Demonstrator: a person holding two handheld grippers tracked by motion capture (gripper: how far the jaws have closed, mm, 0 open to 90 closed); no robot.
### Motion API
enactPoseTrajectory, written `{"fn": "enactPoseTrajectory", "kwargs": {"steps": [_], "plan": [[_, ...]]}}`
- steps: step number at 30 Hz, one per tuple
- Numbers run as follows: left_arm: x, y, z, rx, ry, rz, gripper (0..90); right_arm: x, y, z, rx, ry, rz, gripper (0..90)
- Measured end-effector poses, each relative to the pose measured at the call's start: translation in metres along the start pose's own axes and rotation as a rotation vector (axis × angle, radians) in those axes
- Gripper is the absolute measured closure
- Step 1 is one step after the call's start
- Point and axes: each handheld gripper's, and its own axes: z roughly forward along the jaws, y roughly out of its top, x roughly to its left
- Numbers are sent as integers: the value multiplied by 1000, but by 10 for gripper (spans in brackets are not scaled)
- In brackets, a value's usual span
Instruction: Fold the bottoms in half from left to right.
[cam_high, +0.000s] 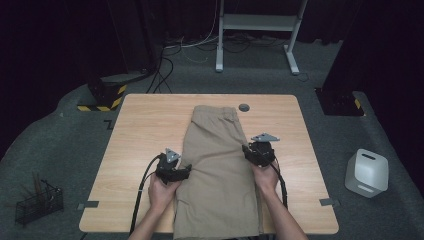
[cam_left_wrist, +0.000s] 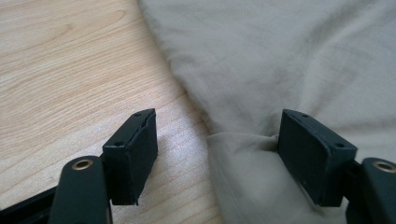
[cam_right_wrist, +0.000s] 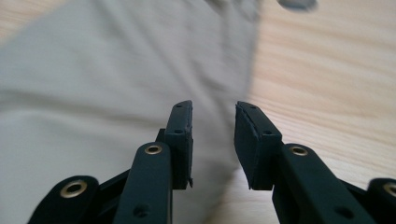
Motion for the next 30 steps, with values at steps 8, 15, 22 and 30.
{"fn": "enactPoseTrajectory", "kwargs": {"steps": [8, 15, 22, 30], "plan": [[-1, -1, -1, -2, 1, 4, 291, 11, -27, 14, 113, 35, -71, 696], [-13, -13, -15, -5, -21, 19, 318, 22, -50, -7, 95, 29, -139, 689], [-13, -1, -22, -21, -50, 34, 399, 13, -40, -22, 41, 59, -81, 653], [-1, 42, 10, 19, -55, -42, 529, -11, -5, 15, 67, 0, 36, 646]]}}
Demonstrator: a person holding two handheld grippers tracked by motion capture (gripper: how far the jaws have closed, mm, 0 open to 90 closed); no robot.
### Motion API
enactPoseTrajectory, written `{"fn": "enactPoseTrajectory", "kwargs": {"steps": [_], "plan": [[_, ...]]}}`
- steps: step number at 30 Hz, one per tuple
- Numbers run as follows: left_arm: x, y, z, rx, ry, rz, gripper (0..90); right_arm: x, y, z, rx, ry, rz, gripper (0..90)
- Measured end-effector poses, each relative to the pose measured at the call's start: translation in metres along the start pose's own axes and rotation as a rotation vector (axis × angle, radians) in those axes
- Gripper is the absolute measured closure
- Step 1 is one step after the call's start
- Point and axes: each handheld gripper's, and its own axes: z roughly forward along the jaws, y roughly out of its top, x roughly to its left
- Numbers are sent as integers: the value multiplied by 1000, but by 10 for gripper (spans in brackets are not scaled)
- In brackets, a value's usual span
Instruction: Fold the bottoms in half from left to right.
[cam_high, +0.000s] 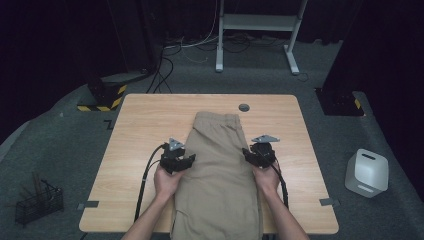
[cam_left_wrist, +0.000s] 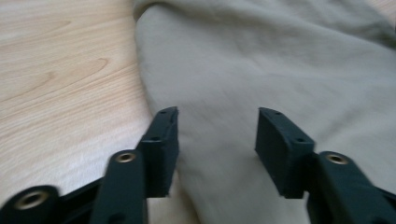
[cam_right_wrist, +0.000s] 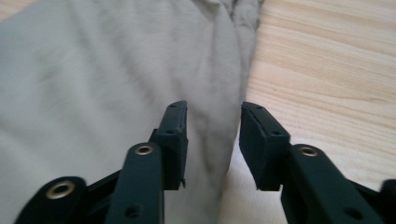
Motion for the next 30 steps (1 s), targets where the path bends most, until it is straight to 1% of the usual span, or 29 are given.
{"fn": "enactPoseTrajectory", "kwargs": {"steps": [1, 3, 4, 5, 6, 7, 8, 10, 12, 14, 15, 16, 17, 18, 19, 20, 21, 23, 24, 25, 26, 27, 28, 29, 30], "plan": [[0, 1, 4, 21, 2, 4, 567, -1, 1, 5, 17, 4, 5, 678], [-1, -1, 10, 46, 11, 27, 644, -1, 2, 12, 40, 7, -3, 767], [-2, -3, 12, 68, 26, 48, 686, 0, 1, 14, 52, 7, -12, 821], [-3, -6, 12, 69, 37, 76, 736, 1, 0, 15, 60, 6, -25, 877], [-4, -8, 10, 66, 39, 90, 797, 0, -1, 15, 63, 4, -37, 887], [-5, -10, 7, 73, 43, 104, 870, -1, -2, 15, 69, 5, -34, 893], [-5, -12, 4, 80, 45, 125, 899, -4, -3, 14, 70, 5, -32, 895], [-7, -17, -4, 96, 38, 151, 900, -6, -8, 11, 75, 16, -43, 895], [-9, -23, -12, 117, 16, 163, 900, -2, -15, 4, 76, 34, -67, 892], [-11, -27, -19, 130, -9, 170, 900, 1, -21, -3, 75, 52, -76, 882], [-11, -27, -21, 123, -23, 165, 900, 2, -23, -6, 80, 66, -79, 847], [-9, -26, -22, 105, -38, 151, 886, 3, -24, -9, 76, 68, -85, 779], [-7, -23, -23, 78, -54, 120, 794, 3, -24, -11, 66, 66, -84, 735], [-5, -19, -21, 63, -63, 96, 718, 2, -23, -12, 51, 67, -67, 695], [-4, -15, -18, 54, -59, 77, 650, 1, -20, -13, 37, 68, -51, 668], [-3, -11, -14, 44, -52, 60, 589, 1, -17, -12, 25, 67, -36, 654], [-3, -7, -9, 35, -45, 40, 545, 1, -15, -11, 12, 67, -26, 649], [0, -1, 1, 39, -39, 6, 501, 2, -10, -6, 14, 57, -25, 657], [0, 1, 6, 39, -42, -8, 502, 3, -8, -2, 18, 56, -19, 682], [1, 2, 10, 33, -40, -15, 520, 2, -6, 1, 23, 57, -19, 724], [1, 3, 13, 44, -33, -10, 569, 2, -6, 4, 22, 52, -18, 788], [1, 3, 17, 65, -25, 8, 632, 2, -6, 7, 25, 54, -15, 838], [1, 1, 19, 71, -14, 25, 703, 1, -7, 9, 34, 52, -18, 878], [1, 1, 18, 74, 13, 51, 801, 0, -8, 11, 42, 41, -21, 886], [2, 0, 17, 81, 14, 58, 890, -2, -10, 13, 50, 32, -24, 891]]}}
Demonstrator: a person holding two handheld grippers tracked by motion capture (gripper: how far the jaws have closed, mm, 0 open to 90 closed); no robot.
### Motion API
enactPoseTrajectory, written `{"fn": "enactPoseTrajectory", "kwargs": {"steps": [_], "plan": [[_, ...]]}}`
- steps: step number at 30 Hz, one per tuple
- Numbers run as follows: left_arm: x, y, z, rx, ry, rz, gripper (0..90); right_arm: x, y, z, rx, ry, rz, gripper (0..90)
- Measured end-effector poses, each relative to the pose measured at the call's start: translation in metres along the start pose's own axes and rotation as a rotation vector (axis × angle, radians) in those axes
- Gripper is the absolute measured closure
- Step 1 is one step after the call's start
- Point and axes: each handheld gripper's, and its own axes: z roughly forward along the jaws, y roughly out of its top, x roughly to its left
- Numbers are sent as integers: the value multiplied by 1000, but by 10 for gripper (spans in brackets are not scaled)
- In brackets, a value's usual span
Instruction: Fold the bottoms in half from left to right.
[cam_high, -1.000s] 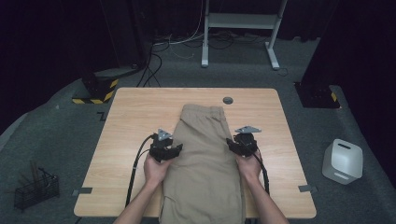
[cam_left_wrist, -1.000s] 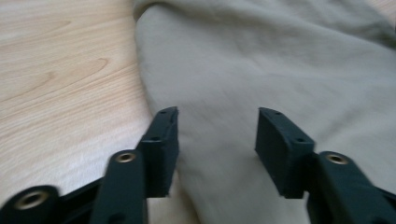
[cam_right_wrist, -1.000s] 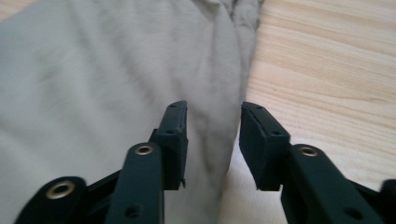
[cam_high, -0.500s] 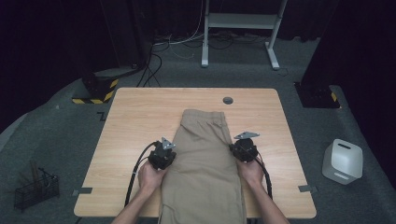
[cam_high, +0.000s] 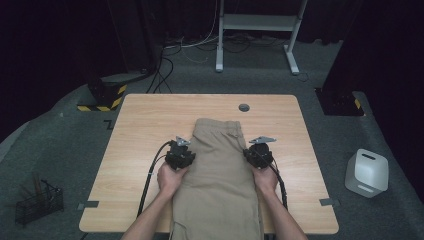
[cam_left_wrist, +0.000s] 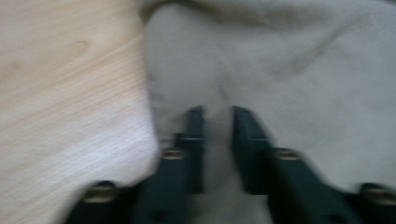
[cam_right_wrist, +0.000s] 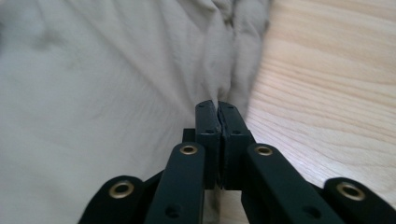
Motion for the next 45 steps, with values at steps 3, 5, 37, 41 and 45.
{"fn": "enactPoseTrajectory", "kwargs": {"steps": [3, 5, 37, 41, 45], "plan": [[4, -2, -7, 30, 29, 35, 900, -7, -1, 1, 8, 5, 14, 892], [6, -4, -10, 36, 47, 39, 900, -6, -1, 1, 9, 0, 8, 884], [-42, -45, -30, -66, -92, 130, 426, 49, -56, -40, -48, 50, -156, 580], [-34, -35, -19, -77, -76, 107, 423, 43, -43, -28, -43, 31, -155, 574], [-26, -23, -10, -65, -67, 98, 419, 36, -29, -16, -29, 14, -150, 571]]}}
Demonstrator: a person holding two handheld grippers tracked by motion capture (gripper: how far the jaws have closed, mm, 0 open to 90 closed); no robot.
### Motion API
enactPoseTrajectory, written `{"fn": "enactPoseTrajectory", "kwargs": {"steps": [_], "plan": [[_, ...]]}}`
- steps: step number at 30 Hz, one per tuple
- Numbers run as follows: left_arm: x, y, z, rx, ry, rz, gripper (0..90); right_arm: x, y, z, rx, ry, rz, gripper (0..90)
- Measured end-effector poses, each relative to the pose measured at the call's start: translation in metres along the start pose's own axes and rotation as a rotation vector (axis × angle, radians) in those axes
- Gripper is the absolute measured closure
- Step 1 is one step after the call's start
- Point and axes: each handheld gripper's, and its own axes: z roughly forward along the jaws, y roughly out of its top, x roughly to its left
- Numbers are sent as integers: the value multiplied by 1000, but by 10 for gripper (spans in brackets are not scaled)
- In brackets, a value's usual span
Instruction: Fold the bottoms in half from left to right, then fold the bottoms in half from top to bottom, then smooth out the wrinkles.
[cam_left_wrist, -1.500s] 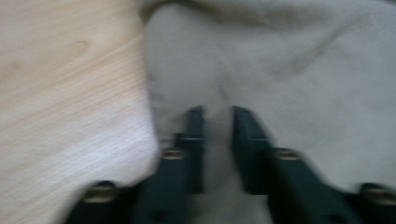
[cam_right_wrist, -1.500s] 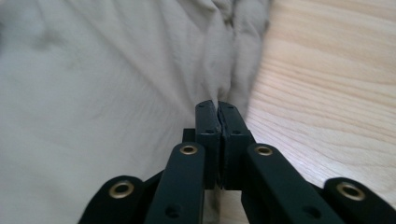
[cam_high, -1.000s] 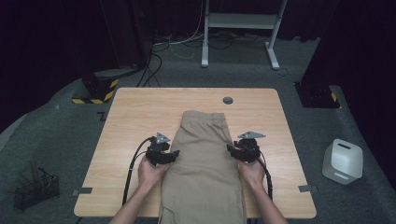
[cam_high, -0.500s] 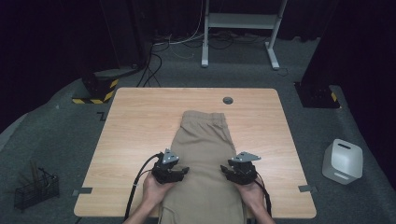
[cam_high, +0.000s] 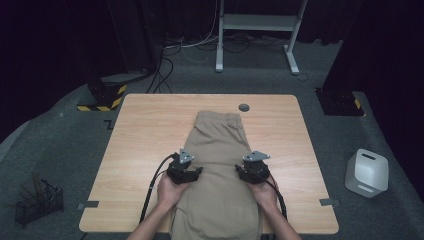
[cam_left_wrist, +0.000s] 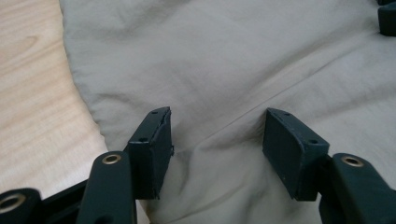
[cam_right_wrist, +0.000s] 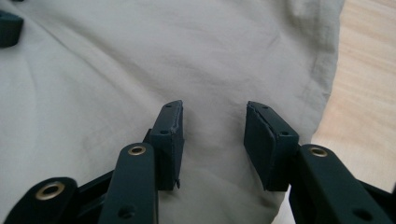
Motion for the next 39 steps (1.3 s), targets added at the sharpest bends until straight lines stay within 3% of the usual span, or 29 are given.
{"fn": "enactPoseTrajectory", "kwargs": {"steps": [6, 10, 13, 16, 21, 23, 26, 28, 32, 39], "plan": [[20, 13, 10, 31, 22, -22, 397, -13, 16, 16, 15, -10, 19, 562], [24, 18, 9, 42, 24, -59, 393, -18, 24, 22, 32, -20, 39, 551], [18, 16, -2, 31, 6, -54, 380, -21, 26, 18, 40, 0, 79, 498], [9, 8, -18, 5, -11, -49, 368, -19, 20, 4, 8, 31, 104, 491], [-4, -7, -38, -3, -49, -46, 349, -4, 4, -25, -16, 64, 81, 489], [-12, -23, -45, 6, -59, -44, 351, 3, -4, -32, -7, 72, 60, 489], [-14, -32, -43, 16, -41, -37, 356, 10, -14, -32, 25, 58, 26, 488], [-13, -31, -39, 18, -29, -39, 363, 10, -18, -27, 43, 55, 31, 486], [-11, -25, -29, 26, 14, 3, 370, 9, -17, -21, 37, 32, 33, 485], [4, -8, -10, 11, 22, -16, 370, -4, -12, -8, -12, 1, 62, 482]]}}
